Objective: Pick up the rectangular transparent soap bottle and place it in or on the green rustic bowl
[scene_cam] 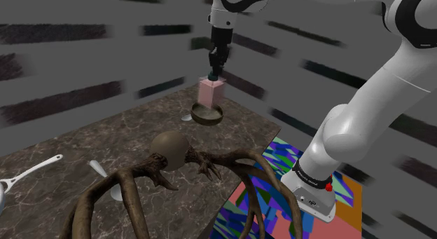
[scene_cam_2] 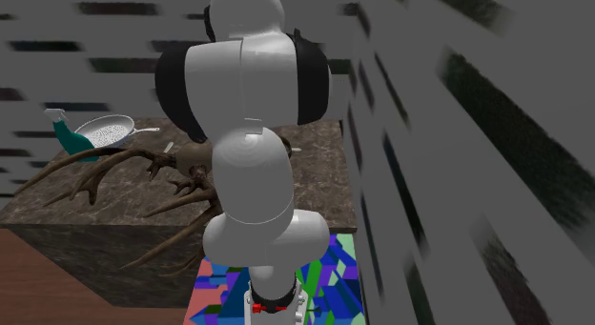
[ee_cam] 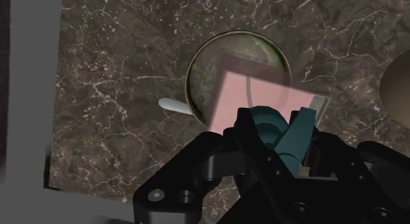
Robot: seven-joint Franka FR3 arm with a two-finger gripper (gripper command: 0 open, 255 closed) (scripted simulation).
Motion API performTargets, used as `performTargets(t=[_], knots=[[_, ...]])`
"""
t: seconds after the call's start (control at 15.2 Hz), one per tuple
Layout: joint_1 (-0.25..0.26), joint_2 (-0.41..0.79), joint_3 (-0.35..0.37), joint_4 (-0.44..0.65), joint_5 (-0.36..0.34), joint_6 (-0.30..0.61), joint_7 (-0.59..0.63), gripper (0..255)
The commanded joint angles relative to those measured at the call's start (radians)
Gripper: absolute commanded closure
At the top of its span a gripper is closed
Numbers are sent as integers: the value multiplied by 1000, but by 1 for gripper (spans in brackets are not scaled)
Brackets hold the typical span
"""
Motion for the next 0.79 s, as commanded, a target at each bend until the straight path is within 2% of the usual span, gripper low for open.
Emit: performTargets(t=[0.0, 0.26, 0.73], knots=[[0, 0, 0, -26, 0, 27, 0, 255], [0, 9, 0, -64, 0, 73, 0, 255], [0, 9, 0, -64, 0, 73, 0, 255]])
